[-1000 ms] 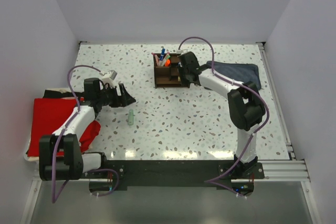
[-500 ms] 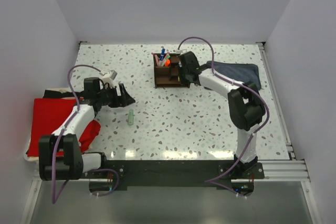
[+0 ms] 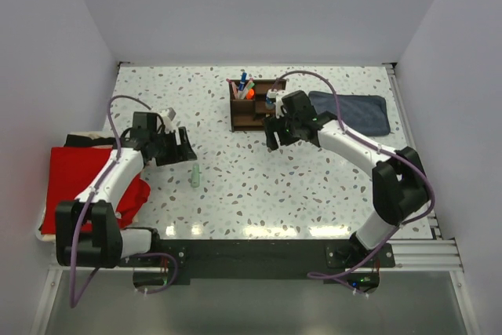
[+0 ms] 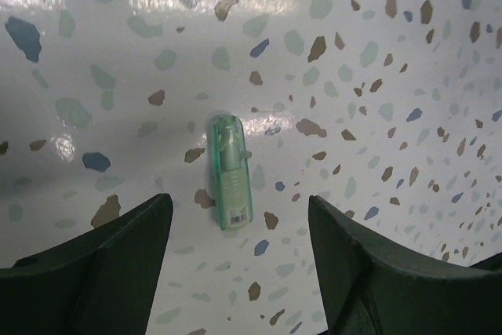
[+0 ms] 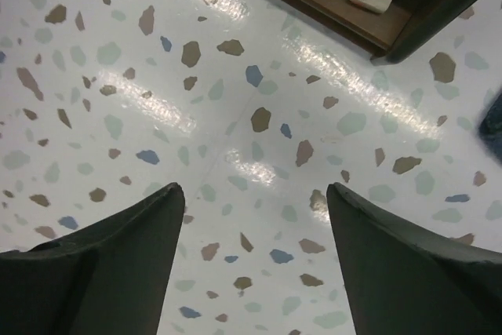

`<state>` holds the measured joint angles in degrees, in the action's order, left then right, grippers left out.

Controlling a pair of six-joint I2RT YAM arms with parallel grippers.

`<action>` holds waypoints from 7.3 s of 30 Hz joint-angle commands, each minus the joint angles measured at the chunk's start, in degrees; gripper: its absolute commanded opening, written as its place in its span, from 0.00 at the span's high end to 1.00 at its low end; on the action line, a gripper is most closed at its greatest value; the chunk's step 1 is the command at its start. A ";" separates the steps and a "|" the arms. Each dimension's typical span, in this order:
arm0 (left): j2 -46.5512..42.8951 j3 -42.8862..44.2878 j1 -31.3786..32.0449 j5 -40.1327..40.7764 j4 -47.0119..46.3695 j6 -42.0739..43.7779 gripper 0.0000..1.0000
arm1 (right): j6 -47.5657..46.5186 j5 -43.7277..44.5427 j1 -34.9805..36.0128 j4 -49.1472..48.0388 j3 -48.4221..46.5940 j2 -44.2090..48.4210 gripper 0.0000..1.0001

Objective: Sort the stationery into containers
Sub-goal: Place the stationery in the storage box, then pick up the pen from the center of the board, then place the pen in the storage box.

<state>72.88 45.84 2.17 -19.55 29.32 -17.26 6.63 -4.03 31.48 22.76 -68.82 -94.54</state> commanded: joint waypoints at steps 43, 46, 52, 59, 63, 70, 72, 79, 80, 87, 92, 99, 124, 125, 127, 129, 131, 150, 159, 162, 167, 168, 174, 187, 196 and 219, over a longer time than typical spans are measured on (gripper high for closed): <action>12.73 -2.26 17.42 13.93 2.74 -7.89 1.00 | -1.71 9.04 -4.85 -5.19 7.38 12.19 0.01; 10.19 2.83 19.35 13.49 6.52 -3.94 1.00 | -1.97 9.22 -5.47 -4.22 6.68 12.28 0.01; 10.96 10.84 24.01 4.97 6.46 -1.20 1.00 | -1.89 9.39 -7.22 -3.78 6.15 11.66 0.01; 14.56 13.48 26.21 4.79 2.50 -3.31 1.00 | -2.24 9.75 -8.81 -3.69 8.34 14.99 0.01; 15.01 14.27 26.21 0.93 -1.36 -6.11 1.00 | 0.92 7.29 -10.12 -3.52 11.59 17.81 0.01; 20.62 17.17 24.55 -17.17 -18.48 -11.83 1.00 | 5.67 4.12 -13.82 -3.34 15.03 20.10 0.01; 22.21 17.70 23.58 -18.68 -20.09 -14.37 1.00 | 5.58 4.12 -14.87 -3.25 14.85 19.75 0.01; 27.48 19.28 19.80 -23.68 -28.43 -20.97 1.00 | 5.41 2.89 -15.93 -3.08 13.18 18.34 0.01; 27.84 19.46 19.80 -25.26 -30.44 -21.41 1.00 | 5.41 2.89 -16.02 -3.16 12.75 17.99 0.01; 31.09 20.60 19.89 -28.35 -35.74 -25.54 1.00 | 5.14 2.89 -16.37 -2.99 11.69 16.85 0.01; 31.36 21.91 19.89 -21.62 -29.43 -23.01 1.00 | 5.14 2.98 -16.63 -3.17 11.51 16.41 0.01; 31.70 30.34 22.60 -5.78 -14.66 -18.96 1.00 | 5.41 3.77 -16.54 -3.25 11.07 15.09 0.01; 37.42 37.82 29.55 11.12 -3.39 -16.67 1.00 | 6.20 3.86 -16.63 -3.69 12.04 14.21 0.01; 37.94 38.17 29.55 11.11 -3.57 -16.58 1.00 | 6.20 3.86 -16.63 -3.78 12.04 14.12 0.01; 38.47 38.62 29.90 11.11 -3.66 -16.67 1.00 | 6.20 3.86 -16.63 -3.69 12.04 14.12 0.01; 38.91 39.14 30.25 11.11 -3.83 -16.58 1.00 | 6.11 3.86 -16.72 -3.78 12.04 14.12 0.01; 39.26 39.67 30.43 11.38 -3.83 -16.41 1.00 | 6.02 3.86 -16.72 -3.78 12.21 14.12 0.01; 42.43 44.33 31.14 12.34 -5.06 -14.82 1.00 | 6.55 3.86 -16.72 -4.75 13.01 13.77 0.01; 44.28 47.84 31.22 13.83 -5.85 -14.03 1.00 | 6.81 3.77 -16.98 -4.83 13.71 14.21 0.01; 44.28 48.90 31.14 14.36 -5.86 -13.68 1.00 | 6.99 3.68 -17.07 -4.83 13.97 14.30 0.01; 44.28 49.60 31.14 14.89 -6.03 -13.42 1.00 | 7.34 3.51 -17.16 -5.18 14.06 14.12 0.01; 44.36 49.78 31.14 15.15 -6.12 -13.42 1.00 | 7.34 3.51 -17.16 -5.27 13.97 14.04 0.01; 45.50 51.36 31.05 14.98 -6.91 -12.98 1.00 | 7.43 3.51 -17.07 -5.36 13.97 13.95 0.01; 48.76 54.96 31.05 14.89 -8.67 -12.80 1.00 | 7.60 3.51 -17.25 -5.54 14.68 13.68 0.01; 49.72 55.67 31.05 15.24 -9.28 -12.89 0.94 | 8.04 3.33 -17.42 -6.06 14.68 12.89 0.01; 38.75 47.77 30.00 11.12 -4.37 -9.82 0.56 | 7.34 3.33 -17.42 -5.19 13.62 12.72 0.01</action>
<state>120.77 96.90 33.32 -6.24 22.41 -29.67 14.11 -0.80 14.20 18.46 -53.98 -82.21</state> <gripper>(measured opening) 0.424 0.986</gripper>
